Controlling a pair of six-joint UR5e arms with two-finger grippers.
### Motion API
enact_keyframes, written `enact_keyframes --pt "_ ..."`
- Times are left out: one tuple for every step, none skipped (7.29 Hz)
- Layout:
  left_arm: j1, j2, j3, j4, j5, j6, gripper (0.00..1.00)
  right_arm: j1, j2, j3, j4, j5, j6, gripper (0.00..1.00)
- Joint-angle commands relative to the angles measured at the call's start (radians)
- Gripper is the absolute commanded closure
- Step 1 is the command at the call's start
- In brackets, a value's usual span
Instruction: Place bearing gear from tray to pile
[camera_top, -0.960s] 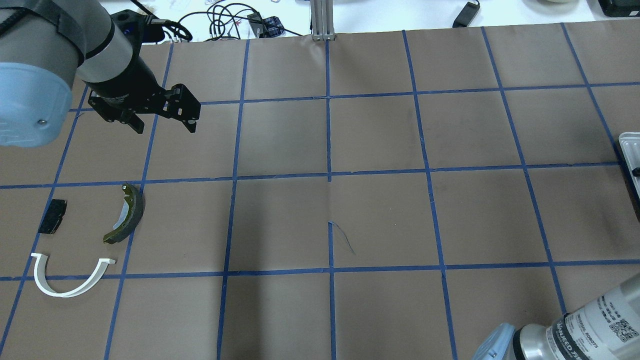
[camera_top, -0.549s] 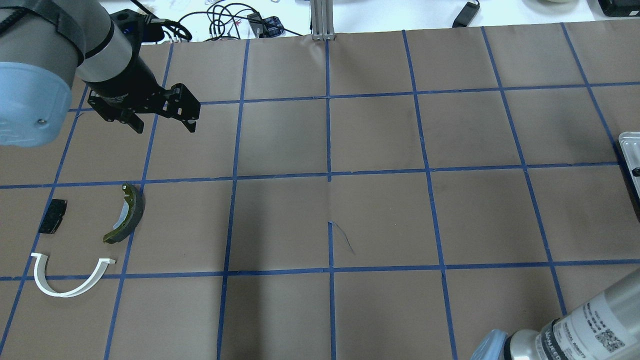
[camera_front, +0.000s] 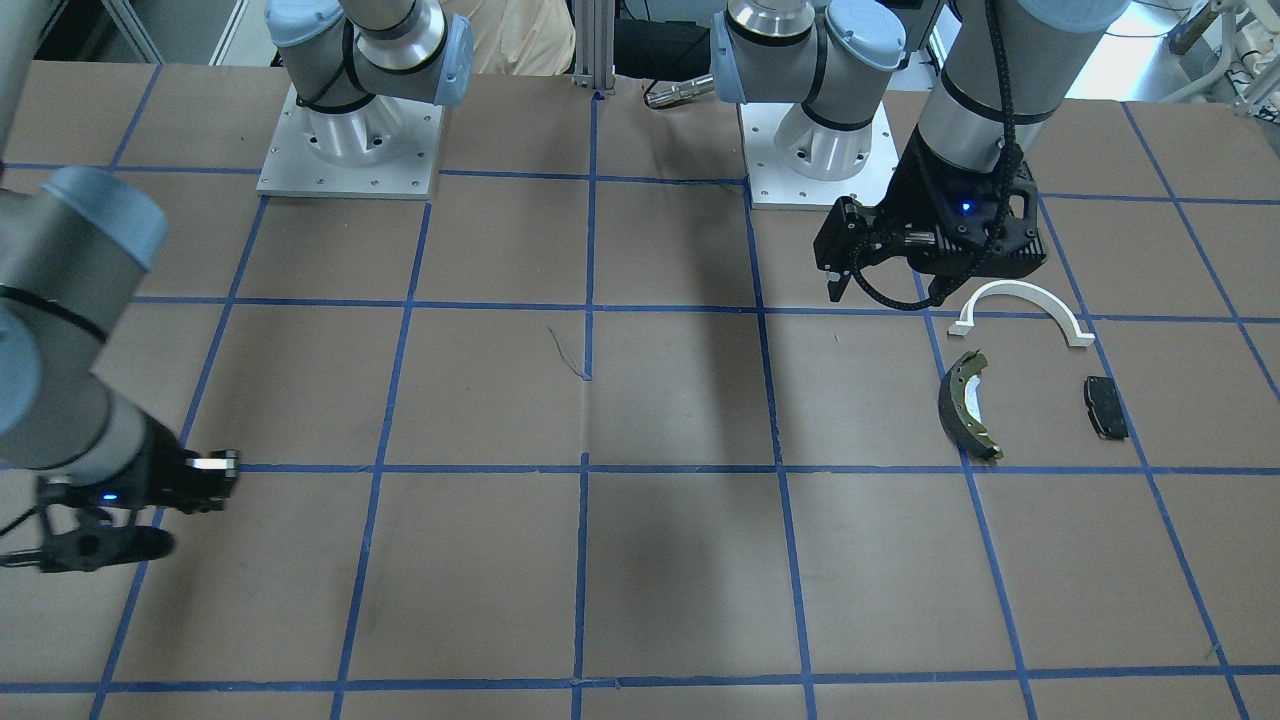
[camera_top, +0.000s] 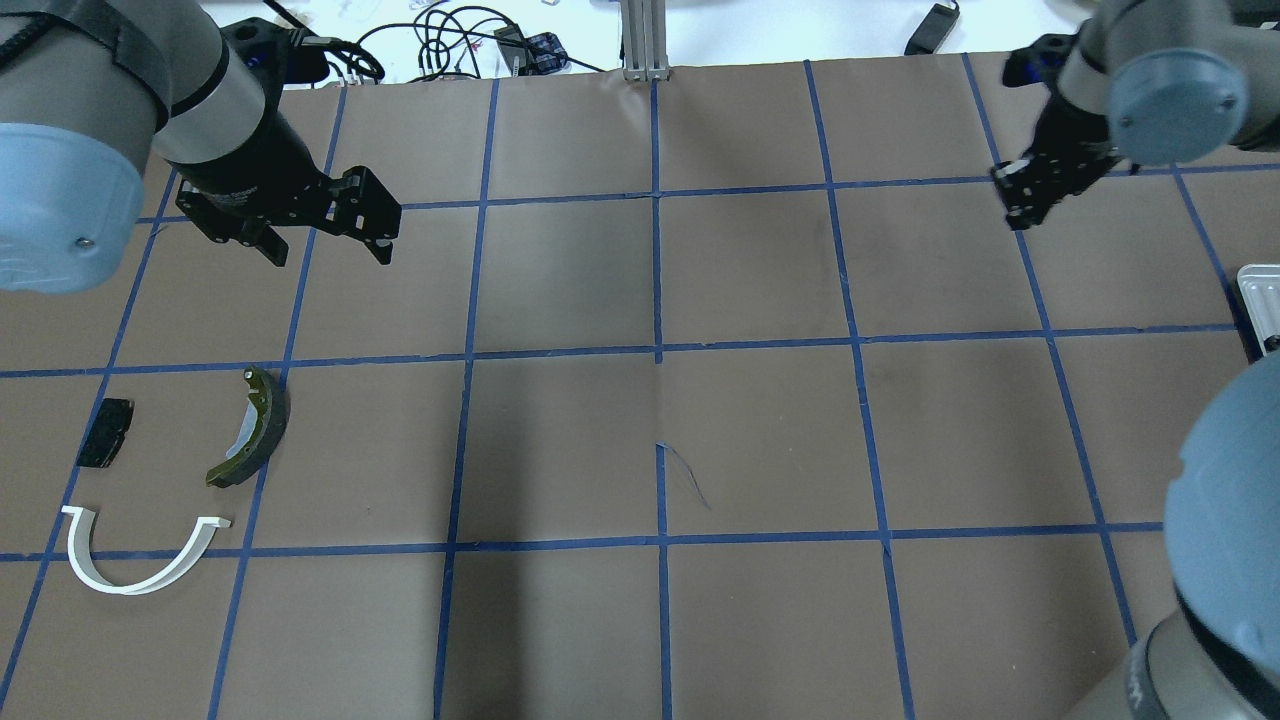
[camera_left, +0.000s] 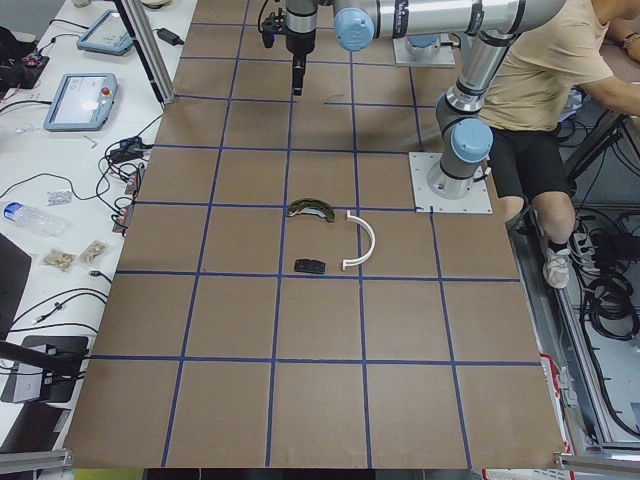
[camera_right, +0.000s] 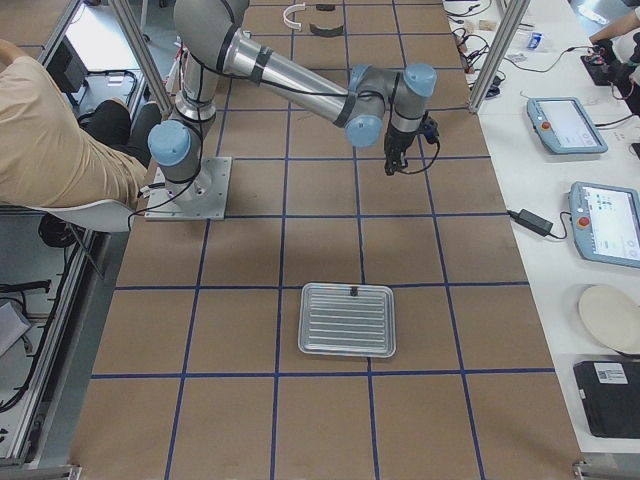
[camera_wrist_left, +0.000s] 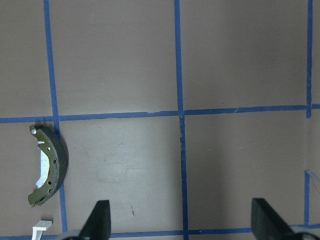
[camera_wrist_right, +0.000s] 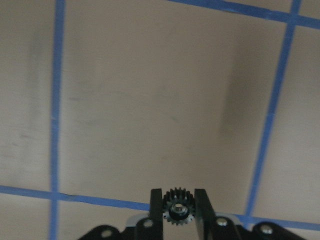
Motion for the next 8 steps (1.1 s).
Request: enact_keyframes --pt "0.001 0.0 0.0 0.0 0.0 0.001 0.0 0.293 0.008 0.019 -0.066 0.063 0.438 1.0" --pt "-0.001 0.0 0.0 0.0 0.0 0.0 0.0 0.394 0.023 0.033 -0.096 0.065 0.583 1.0" --pt "-0.001 0.0 0.0 0.0 0.0 0.001 0.0 0.474 0.038 0.06 -0.155 0.066 0.677 1.0" --pt "-0.002 0.0 -0.002 0.0 0.0 0.002 0.0 0.539 0.058 0.094 -0.23 0.066 0.763 1.0" --pt "-0.001 0.0 -0.002 0.0 0.0 0.002 0.0 0.581 0.072 0.131 -0.275 0.077 0.817 1.0" --pt "-0.001 0.0 -0.002 0.0 0.0 0.002 0.0 0.586 0.069 0.152 -0.325 0.131 0.833 0.91" --pt "-0.001 0.0 -0.002 0.0 0.0 0.002 0.0 0.586 0.075 0.168 -0.332 0.147 0.854 0.46" --pt "0.001 0.0 -0.002 0.0 0.0 0.003 0.0 0.581 0.069 0.188 -0.343 0.138 0.894 0.0"
